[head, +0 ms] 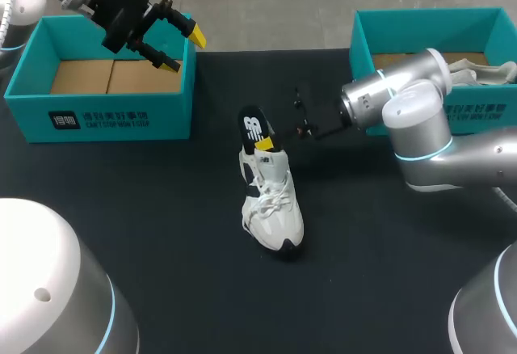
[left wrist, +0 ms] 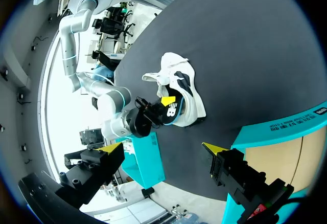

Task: Take the shoe out of the shoebox, open the shoe tongue, remove and reinsert the insole, then place the shoe into the shoebox

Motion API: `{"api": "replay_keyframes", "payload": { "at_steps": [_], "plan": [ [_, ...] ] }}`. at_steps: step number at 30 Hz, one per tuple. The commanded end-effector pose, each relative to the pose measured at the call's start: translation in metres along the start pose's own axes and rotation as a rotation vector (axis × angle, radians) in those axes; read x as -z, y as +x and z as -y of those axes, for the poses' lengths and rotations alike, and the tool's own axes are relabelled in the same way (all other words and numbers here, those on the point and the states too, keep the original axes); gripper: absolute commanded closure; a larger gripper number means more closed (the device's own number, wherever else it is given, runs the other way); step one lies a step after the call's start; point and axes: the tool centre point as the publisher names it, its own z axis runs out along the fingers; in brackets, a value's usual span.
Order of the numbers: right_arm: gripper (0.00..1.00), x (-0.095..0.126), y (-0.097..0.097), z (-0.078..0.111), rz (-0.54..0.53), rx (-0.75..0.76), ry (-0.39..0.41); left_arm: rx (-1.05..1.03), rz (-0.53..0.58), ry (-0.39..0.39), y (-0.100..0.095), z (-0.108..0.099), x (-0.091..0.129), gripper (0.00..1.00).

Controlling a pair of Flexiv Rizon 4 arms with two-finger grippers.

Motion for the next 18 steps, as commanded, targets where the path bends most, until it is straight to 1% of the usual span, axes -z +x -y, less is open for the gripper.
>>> {"api": "replay_keyframes", "payload": {
  "at_steps": [1, 3, 5, 9, 12, 15, 16, 18],
  "plan": [
    [0.60, 0.001, 0.005, -0.003, 0.014, 0.022, -0.018, -0.001, -0.003, -0.001, 0.000, 0.000, 0.000, 0.00],
    [0.54, 0.002, 0.007, -0.010, 0.015, 0.041, -0.016, -0.001, -0.003, -0.001, 0.000, 0.000, 0.000, 0.00],
    [0.53, 0.003, 0.008, -0.016, 0.016, 0.055, -0.017, -0.001, -0.003, -0.001, 0.000, 0.000, 0.000, 0.00],
    [0.53, 0.005, 0.008, -0.025, 0.018, 0.075, -0.019, -0.001, -0.003, -0.001, 0.000, 0.000, 0.000, 0.00],
    [0.57, 0.005, 0.006, -0.031, 0.020, 0.089, -0.020, -0.001, -0.003, -0.001, 0.000, 0.000, 0.000, 0.00],
    [0.79, 0.006, 0.003, -0.035, 0.022, 0.094, -0.023, -0.001, -0.003, -0.001, 0.000, 0.000, 0.000, 0.00],
    [0.98, 0.005, 0.002, -0.037, 0.026, 0.095, -0.023, -0.001, -0.003, -0.001, 0.000, 0.000, 0.000, 0.00],
    [1.00, 0.005, 0.000, -0.037, 0.029, 0.085, -0.021, -0.001, -0.003, -0.001, 0.000, 0.000, 0.000, 0.00]
  ]
}}
